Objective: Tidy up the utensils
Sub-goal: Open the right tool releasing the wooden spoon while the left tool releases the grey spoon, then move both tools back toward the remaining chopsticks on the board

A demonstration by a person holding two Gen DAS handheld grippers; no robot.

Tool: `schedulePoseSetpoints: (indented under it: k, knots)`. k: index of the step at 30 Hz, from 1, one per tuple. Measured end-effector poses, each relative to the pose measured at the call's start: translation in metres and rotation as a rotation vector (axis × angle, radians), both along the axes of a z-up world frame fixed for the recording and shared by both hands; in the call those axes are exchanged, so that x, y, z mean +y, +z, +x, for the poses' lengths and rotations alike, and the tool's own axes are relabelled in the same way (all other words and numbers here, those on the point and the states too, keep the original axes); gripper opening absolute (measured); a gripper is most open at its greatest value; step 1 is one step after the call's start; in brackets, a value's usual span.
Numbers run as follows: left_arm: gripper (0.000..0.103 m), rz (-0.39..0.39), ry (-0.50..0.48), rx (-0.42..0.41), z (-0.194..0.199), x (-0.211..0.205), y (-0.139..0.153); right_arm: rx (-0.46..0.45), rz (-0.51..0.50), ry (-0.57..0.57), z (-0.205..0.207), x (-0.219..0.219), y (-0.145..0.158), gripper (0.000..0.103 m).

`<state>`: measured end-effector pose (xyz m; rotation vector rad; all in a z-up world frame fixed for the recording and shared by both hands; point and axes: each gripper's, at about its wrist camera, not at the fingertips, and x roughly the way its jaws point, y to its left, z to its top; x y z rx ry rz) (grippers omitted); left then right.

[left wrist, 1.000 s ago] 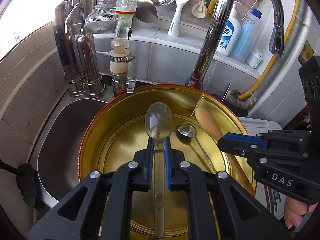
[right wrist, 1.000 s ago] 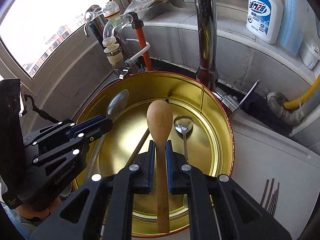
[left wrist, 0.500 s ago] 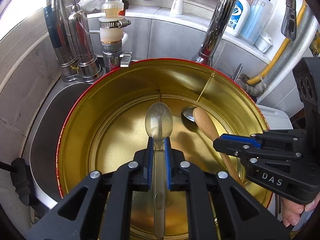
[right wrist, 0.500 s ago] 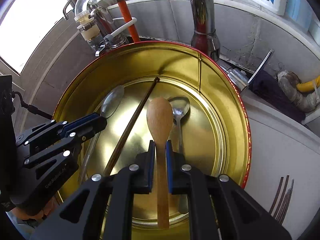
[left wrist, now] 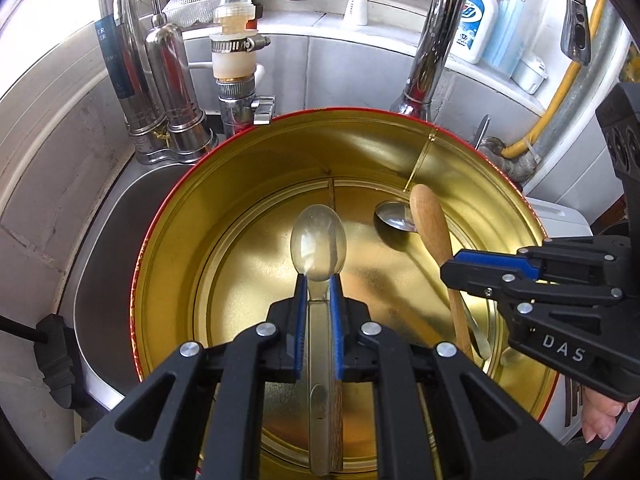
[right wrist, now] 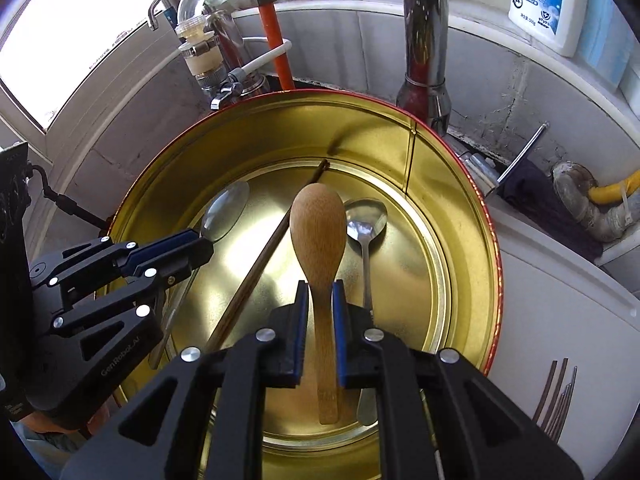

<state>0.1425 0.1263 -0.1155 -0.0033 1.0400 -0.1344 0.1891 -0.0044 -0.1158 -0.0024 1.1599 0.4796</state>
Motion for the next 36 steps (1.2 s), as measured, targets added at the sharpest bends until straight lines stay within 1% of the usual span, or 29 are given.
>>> schedulePoseSetpoints:
  k: [1, 2, 3, 4, 5, 6, 7, 9, 12, 16, 18, 21, 25, 28, 36]
  knots:
    - [0.02, 0.016, 0.013, -0.015, -0.003, 0.001, 0.003, -0.022, -0.008, -0.011, -0.002, -0.002, 0.004, 0.031]
    - [0.047, 0.026, 0.029, -0.03, -0.005, 0.003, 0.007, -0.05, -0.013, -0.023, -0.004, -0.004, 0.008, 0.054]
    - [0.063, 0.034, 0.049, -0.051, -0.009, 0.006, 0.011, -0.083, -0.019, -0.036, -0.007, -0.006, 0.013, 0.068]
    - [0.071, 0.053, 0.079, -0.08, -0.012, 0.011, 0.016, -0.115, -0.028, -0.052, -0.009, -0.009, 0.019, 0.07]
    - [0.071, 0.055, 0.092, -0.103, -0.016, 0.014, 0.02, -0.138, -0.038, -0.06, -0.012, -0.011, 0.022, 0.074]
    - [0.071, 0.047, 0.1, -0.113, -0.019, 0.019, 0.024, -0.148, -0.044, -0.062, -0.014, -0.012, 0.025, 0.079]
    - [0.071, 0.035, 0.106, -0.117, -0.021, 0.023, 0.026, -0.15, -0.046, -0.063, -0.016, -0.014, 0.026, 0.081]
    - [0.071, 0.024, 0.114, -0.128, -0.026, 0.028, 0.03, -0.154, -0.041, -0.066, -0.02, -0.017, 0.029, 0.083]
    - [0.072, 0.029, 0.116, -0.136, -0.032, 0.029, 0.034, -0.163, -0.05, -0.063, -0.029, -0.018, 0.033, 0.087]
    - [0.073, 0.019, 0.118, -0.141, -0.043, 0.029, 0.037, -0.18, -0.062, -0.055, -0.041, -0.014, 0.038, 0.088]
    - [0.073, 0.016, 0.12, -0.14, -0.048, 0.029, 0.037, -0.193, -0.063, -0.053, -0.047, -0.014, 0.041, 0.091]
    - [0.075, 0.011, 0.119, -0.142, -0.056, 0.03, 0.038, -0.21, -0.065, -0.053, -0.056, -0.015, 0.045, 0.092]
    - [0.075, 0.001, 0.114, -0.137, -0.065, 0.031, 0.038, -0.206, -0.068, -0.058, -0.066, -0.017, 0.045, 0.092]
    - [0.079, -0.002, 0.118, -0.136, -0.072, 0.033, 0.039, -0.203, -0.068, -0.065, -0.073, -0.018, 0.046, 0.092]
    - [0.079, -0.003, 0.115, -0.14, -0.087, 0.032, 0.043, -0.222, -0.059, -0.074, -0.091, -0.022, 0.053, 0.093]
